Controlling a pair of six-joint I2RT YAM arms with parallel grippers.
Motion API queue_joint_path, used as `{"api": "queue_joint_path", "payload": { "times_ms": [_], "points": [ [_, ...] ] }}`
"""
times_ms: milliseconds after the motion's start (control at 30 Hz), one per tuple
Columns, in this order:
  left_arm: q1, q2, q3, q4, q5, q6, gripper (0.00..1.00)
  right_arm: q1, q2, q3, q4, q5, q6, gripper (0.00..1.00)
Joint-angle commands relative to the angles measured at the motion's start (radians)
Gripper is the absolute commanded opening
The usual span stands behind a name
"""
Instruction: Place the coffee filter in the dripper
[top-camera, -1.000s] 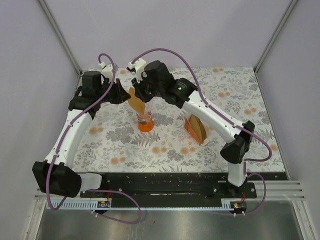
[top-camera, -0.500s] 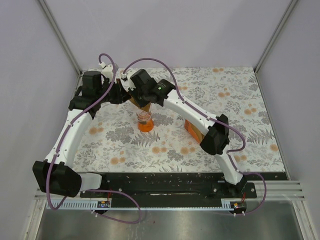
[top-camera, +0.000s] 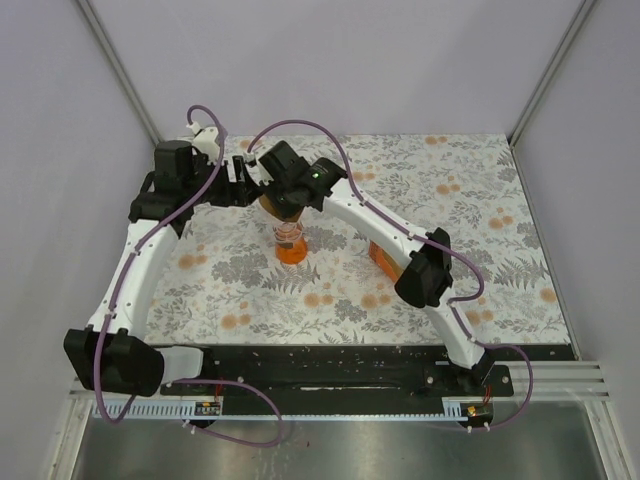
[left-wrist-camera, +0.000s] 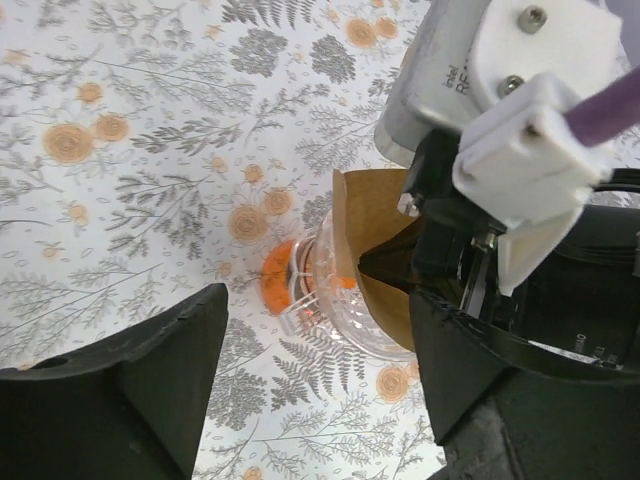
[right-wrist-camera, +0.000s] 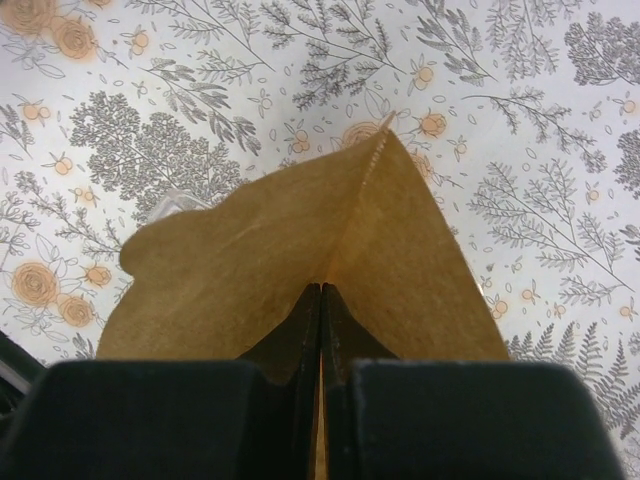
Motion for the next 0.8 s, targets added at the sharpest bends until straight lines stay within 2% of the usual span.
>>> {"api": "queue_joint_path", "payload": {
  "times_ms": [0, 333, 633, 767],
  "points": [
    [0.025, -0.082, 0.056, 0.037, 0.001, 0.007, 0.79, -0.004, 0.05, 0.063, -0.028, -0.033, 0.003, 0.0],
    [0.105, -0.116, -0.03, 0.072, 0.053, -0.079, 0.79, -0.001, 0.113, 0.105, -0.071, 0.009, -0.007, 0.0],
    [0.105, -0.07, -0.168, 0.142, 0.13, -0.139, 0.68, -0.001, 0.131, 0.117, -0.068, 0.0, -0.01, 0.0],
    [0.093, -0.046, -0.174, 0.164, 0.136, -0.131, 0.67, -0.001, 0.128, 0.131, -0.069, -0.004, -0.008, 0.0]
  ]
}}
